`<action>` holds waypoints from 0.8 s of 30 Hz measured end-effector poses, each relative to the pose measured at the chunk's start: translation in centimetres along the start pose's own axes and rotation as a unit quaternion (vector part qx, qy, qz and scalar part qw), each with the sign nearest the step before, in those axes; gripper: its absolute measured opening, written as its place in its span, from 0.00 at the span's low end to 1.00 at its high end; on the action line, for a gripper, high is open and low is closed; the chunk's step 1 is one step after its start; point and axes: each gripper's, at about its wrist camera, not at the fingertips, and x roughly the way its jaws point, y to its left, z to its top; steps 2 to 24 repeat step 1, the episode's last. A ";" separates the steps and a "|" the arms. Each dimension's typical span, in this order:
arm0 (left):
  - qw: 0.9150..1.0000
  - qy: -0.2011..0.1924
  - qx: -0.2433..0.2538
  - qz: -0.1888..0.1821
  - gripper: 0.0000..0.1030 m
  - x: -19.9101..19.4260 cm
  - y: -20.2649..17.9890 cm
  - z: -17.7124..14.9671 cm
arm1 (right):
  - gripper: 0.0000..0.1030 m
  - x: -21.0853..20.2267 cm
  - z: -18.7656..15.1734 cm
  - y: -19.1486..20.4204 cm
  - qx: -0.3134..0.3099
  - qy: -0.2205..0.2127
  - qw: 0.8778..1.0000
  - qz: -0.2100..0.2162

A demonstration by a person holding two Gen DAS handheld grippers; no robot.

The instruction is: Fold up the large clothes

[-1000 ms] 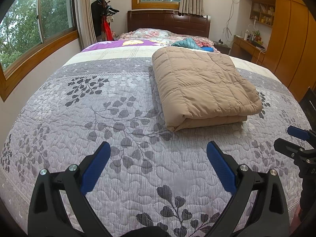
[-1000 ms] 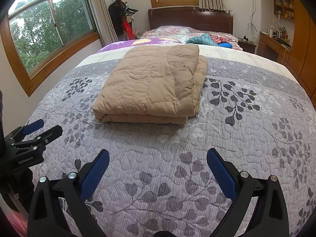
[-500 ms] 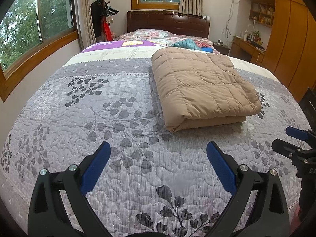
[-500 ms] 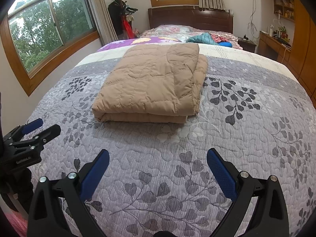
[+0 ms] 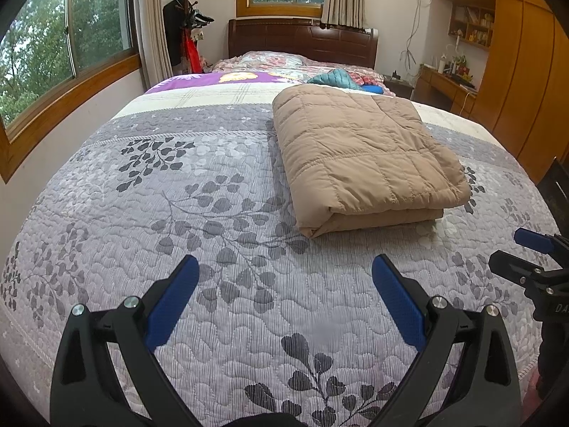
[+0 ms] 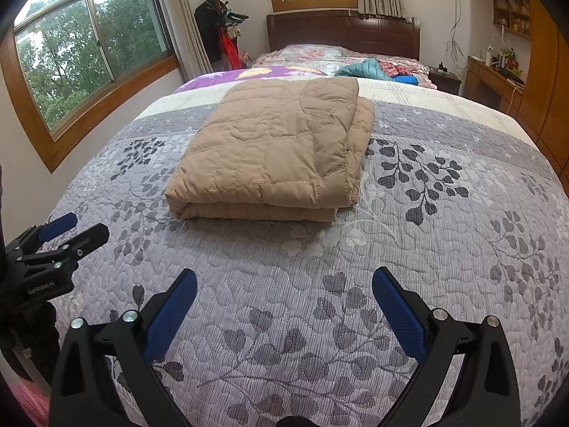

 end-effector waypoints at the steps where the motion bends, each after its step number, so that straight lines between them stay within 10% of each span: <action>1: 1.000 0.000 0.000 0.000 0.94 0.0 0.0 0.0 | 0.96 0.0 0.0 0.0 0.000 0.000 1.000 0.000; 24: 1.000 0.000 0.000 0.000 0.94 0.0 0.0 0.0 | 0.96 0.0 0.0 0.0 0.000 0.000 1.000 0.000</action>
